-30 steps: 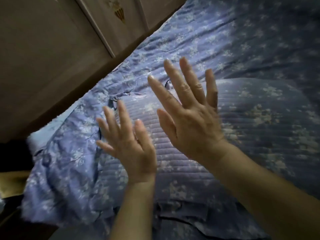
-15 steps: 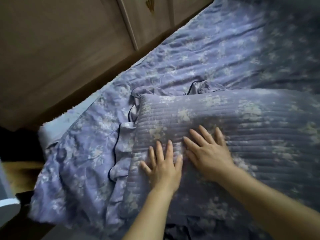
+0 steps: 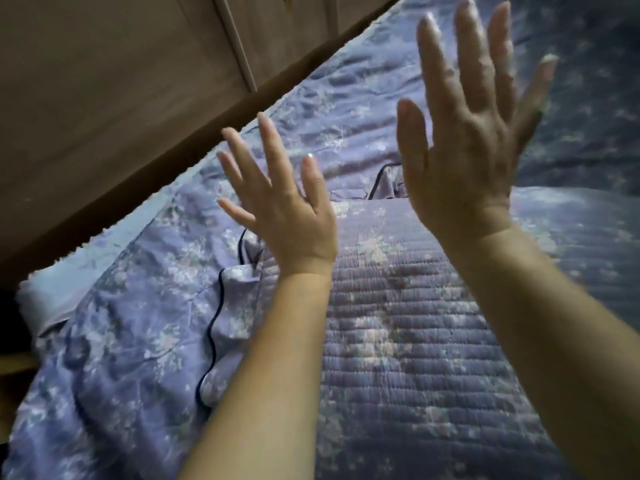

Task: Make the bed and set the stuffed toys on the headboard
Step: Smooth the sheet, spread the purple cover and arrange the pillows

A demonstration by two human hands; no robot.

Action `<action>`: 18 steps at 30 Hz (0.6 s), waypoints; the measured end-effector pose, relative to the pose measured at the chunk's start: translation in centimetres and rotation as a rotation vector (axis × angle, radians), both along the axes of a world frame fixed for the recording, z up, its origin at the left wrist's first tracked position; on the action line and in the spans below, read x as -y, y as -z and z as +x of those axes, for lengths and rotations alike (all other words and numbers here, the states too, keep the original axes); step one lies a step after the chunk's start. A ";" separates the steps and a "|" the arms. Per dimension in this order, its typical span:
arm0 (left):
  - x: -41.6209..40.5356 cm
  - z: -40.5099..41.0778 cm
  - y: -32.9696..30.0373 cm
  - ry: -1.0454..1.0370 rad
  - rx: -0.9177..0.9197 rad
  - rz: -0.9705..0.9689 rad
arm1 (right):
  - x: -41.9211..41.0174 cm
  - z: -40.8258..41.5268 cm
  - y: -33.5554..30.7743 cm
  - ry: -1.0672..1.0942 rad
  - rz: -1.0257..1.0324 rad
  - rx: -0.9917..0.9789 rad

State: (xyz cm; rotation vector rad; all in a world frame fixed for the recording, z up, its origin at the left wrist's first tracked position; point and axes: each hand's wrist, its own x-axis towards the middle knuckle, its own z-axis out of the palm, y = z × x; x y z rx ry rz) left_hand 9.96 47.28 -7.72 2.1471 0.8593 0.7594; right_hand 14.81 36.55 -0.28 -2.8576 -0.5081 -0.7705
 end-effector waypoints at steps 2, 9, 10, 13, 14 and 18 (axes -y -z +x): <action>1.8 -1.2 3.0 0.257 -0.365 0.027 | 2.5 -1.8 5.0 0.046 -0.238 -0.422; 3.8 -2.7 4.0 0.713 -0.887 -0.126 | 6.1 -5.5 7.6 -0.017 -0.346 -0.798; 4.5 -2.8 2.9 0.747 -0.874 -0.121 | 6.5 -6.1 6.8 0.005 -0.317 -0.767; 6.8 -4.5 0.7 0.854 -0.866 -0.092 | 8.3 -9.1 5.9 0.095 -0.226 -0.735; 7.4 -5.4 0.3 0.882 -0.864 -0.079 | 9.1 -10.2 5.6 0.124 -0.214 -0.716; 9.2 -9.6 -1.0 0.975 -0.941 -0.019 | 12.6 -14.8 4.3 0.241 -0.205 -0.703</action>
